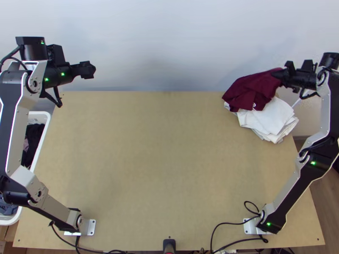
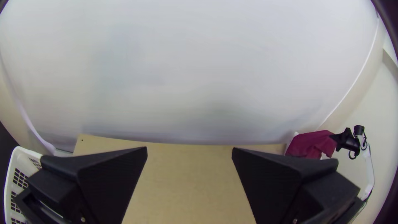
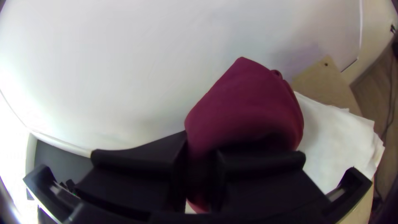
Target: Fold the t-shirt
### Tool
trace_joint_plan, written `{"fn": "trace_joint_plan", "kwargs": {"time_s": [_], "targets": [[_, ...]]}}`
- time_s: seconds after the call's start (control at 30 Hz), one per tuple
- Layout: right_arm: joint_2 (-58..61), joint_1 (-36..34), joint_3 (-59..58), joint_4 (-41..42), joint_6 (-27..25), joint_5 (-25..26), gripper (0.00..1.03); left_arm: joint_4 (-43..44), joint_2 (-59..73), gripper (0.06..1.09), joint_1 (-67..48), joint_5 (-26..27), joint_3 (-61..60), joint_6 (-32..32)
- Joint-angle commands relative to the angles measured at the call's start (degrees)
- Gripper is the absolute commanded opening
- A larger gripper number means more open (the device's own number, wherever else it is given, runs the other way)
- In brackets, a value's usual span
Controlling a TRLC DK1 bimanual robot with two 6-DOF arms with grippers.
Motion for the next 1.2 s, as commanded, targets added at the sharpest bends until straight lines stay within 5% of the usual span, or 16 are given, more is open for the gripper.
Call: {"fn": "trace_joint_plan", "kwargs": {"time_s": [0.0,0.23,0.4,0.63,0.67,0.7,0.77,0.8,1.07,1.17], "targets": [[-4.5,-1.4,-2.1,-3.5,-4.1,1.2,0.03,0.5,0.0,1.05,-0.7,-0.3,1.5,-0.3],[-8.3,-3.3,-7.0,-13.8,-11.6,5.3,0.03,1.5,0.5,1.05,-1.6,-0.3,1.6,-0.2],[-10.4,-4.2,-16.1,-12.4,-14.8,13.0,0.03,1.1,0.7,1.05,-1.8,-0.3,1.3,-0.3],[-9.1,-5.6,-22.1,-3.6,-14.0,17.5,0.03,0.6,0.5,1.05,-1.6,-0.3,1.3,0.0],[-8.6,-5.7,-22.1,-2.6,-13.5,18.6,0.1,0.5,0.4,1.05,-1.6,-0.3,1.3,0.1],[-8.0,-6.0,-22.0,-2.2,-13.4,19.7,0.27,0.5,0.3,1.05,-1.5,-0.3,1.3,0.2],[-7.2,-6.5,-21.9,-2.2,-12.5,22.5,0.85,0.5,0.2,1.05,-1.4,-0.3,1.3,0.5],[-7.0,-6.6,-21.9,-1.8,-12.2,24.0,0.98,0.5,0.1,1.05,-1.3,-0.3,1.3,0.6],[-12.3,-9.4,-23.2,1.6,-10.0,35.3,0.99,0.4,-0.2,1.05,-1.5,-0.3,1.3,0.6],[-20.7,-7.2,-30.1,12.1,-10.6,35.1,0.99,0.4,-0.2,1.05,-1.7,-0.3,1.3,0.6]]}}
